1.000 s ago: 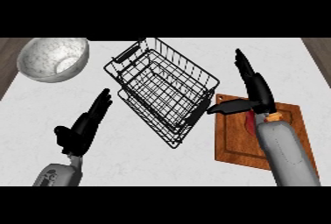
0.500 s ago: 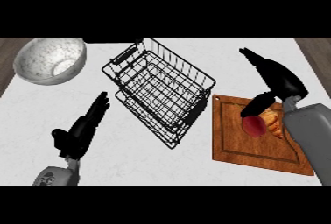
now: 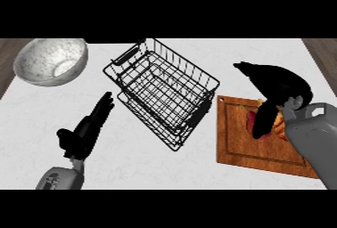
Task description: Pick the pear from the cutting board and place it in the tiered basket
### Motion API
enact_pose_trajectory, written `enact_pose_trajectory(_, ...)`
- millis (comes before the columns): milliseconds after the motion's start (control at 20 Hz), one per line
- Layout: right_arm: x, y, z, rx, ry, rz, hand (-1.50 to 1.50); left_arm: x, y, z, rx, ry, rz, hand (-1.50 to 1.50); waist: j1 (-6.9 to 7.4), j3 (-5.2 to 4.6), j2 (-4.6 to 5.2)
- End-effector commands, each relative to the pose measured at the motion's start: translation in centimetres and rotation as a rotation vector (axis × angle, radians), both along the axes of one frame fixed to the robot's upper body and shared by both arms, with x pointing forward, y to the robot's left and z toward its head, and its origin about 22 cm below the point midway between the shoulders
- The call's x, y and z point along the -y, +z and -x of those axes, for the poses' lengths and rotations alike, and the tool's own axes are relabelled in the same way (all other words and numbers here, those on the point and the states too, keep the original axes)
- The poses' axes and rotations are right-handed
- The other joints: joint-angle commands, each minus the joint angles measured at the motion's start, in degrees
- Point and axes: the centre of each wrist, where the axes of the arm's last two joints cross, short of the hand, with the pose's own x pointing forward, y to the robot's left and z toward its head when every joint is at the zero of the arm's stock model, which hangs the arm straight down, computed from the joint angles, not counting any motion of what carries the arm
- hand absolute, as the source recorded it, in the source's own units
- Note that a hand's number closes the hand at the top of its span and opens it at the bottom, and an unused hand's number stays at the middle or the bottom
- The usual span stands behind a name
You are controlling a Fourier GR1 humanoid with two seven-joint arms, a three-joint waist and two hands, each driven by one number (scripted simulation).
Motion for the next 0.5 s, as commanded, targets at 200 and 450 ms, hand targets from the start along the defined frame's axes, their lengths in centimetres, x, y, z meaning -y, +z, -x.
enact_pose_trajectory(200,-1.5,-0.2,3.3,0.028,-0.096,0.049,-1.50,0.6,-0.5,-0.4,0.004,-0.006,0.014,0.00,0.65,0.14,0.46)
enact_pose_trajectory(450,-0.7,-4.0,3.3,0.020,-0.167,0.193,-1.50,1.7,-0.6,0.0,-0.006,-0.011,0.005,0.00,0.70,0.15,0.56)
